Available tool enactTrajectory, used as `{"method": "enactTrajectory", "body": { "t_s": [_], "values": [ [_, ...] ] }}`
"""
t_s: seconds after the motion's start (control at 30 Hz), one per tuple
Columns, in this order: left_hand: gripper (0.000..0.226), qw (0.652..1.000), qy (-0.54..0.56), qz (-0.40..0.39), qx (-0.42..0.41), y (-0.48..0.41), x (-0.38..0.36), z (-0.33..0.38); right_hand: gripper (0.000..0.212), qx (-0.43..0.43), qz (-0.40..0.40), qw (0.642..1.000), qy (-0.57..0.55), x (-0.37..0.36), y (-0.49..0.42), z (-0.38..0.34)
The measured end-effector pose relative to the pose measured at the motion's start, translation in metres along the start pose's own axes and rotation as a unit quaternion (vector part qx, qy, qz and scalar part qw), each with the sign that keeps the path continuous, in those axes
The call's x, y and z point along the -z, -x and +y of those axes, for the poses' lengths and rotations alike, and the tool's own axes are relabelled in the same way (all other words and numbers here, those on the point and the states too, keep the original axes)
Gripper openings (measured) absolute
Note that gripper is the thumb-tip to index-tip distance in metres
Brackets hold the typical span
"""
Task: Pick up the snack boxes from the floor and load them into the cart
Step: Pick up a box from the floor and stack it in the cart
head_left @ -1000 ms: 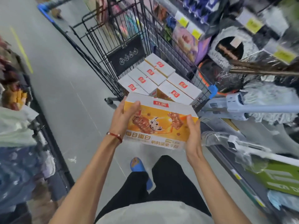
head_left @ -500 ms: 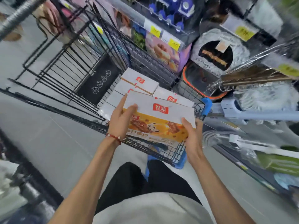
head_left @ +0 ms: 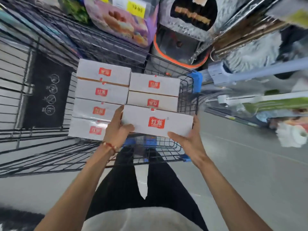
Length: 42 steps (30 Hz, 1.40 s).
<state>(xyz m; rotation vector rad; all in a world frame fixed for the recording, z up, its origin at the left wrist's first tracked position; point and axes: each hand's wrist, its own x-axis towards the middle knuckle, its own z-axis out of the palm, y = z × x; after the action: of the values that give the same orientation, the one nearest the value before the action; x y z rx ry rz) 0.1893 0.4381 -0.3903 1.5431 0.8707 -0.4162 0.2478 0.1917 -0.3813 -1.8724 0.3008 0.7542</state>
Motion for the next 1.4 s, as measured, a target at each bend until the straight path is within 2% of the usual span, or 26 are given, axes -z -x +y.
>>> {"method": "enactTrajectory", "body": {
  "t_s": [0.13, 0.27, 0.4, 0.53, 0.7, 0.83, 0.9, 1.03, 1.13, 1.3, 1.4],
  "values": [
    [0.090, 0.995, -0.089, -0.046, -0.013, -0.019, 0.000, -0.005, 0.117, 0.003, -0.012, 1.000, 0.025, -0.004, -0.003, 0.016],
    [0.096, 0.993, -0.087, -0.072, -0.033, -0.030, -0.001, -0.017, 0.134, 0.001, -0.010, 1.000, 0.023, -0.002, -0.009, 0.030],
    [0.105, 0.993, -0.086, -0.069, -0.043, -0.030, -0.005, -0.037, 0.125, 0.012, -0.012, 0.999, 0.043, 0.004, -0.009, 0.042],
    [0.105, 0.993, -0.079, -0.086, -0.033, -0.025, -0.012, -0.042, 0.132, -0.002, -0.021, 0.999, 0.049, 0.007, -0.008, 0.042],
    [0.111, 0.988, -0.135, -0.076, -0.005, -0.033, -0.015, -0.047, 0.134, -0.017, -0.060, 0.995, 0.082, 0.003, -0.022, 0.039],
    [0.119, 0.984, -0.172, -0.051, -0.024, -0.056, -0.018, -0.051, 0.113, -0.016, -0.030, 0.996, 0.078, -0.013, -0.047, 0.044],
    [0.118, 0.978, -0.205, -0.031, -0.033, -0.069, -0.021, -0.055, 0.112, -0.015, -0.021, 0.997, 0.078, -0.021, -0.059, 0.050],
    [0.109, 0.951, -0.299, 0.032, -0.074, -0.092, -0.028, -0.069, 0.101, -0.003, -0.004, 0.997, 0.077, -0.030, -0.079, 0.063],
    [0.109, 0.904, -0.398, 0.075, -0.136, -0.101, -0.033, -0.081, 0.094, -0.002, 0.007, 0.997, 0.076, -0.033, -0.089, 0.074],
    [0.123, 0.841, -0.490, 0.102, -0.204, -0.118, -0.041, -0.096, 0.110, 0.003, 0.034, 0.996, 0.078, -0.042, -0.103, 0.094],
    [0.127, 0.823, -0.513, 0.097, -0.224, -0.130, -0.043, -0.105, 0.112, 0.013, 0.044, 0.996, 0.074, -0.043, -0.109, 0.103]
  ]
}}
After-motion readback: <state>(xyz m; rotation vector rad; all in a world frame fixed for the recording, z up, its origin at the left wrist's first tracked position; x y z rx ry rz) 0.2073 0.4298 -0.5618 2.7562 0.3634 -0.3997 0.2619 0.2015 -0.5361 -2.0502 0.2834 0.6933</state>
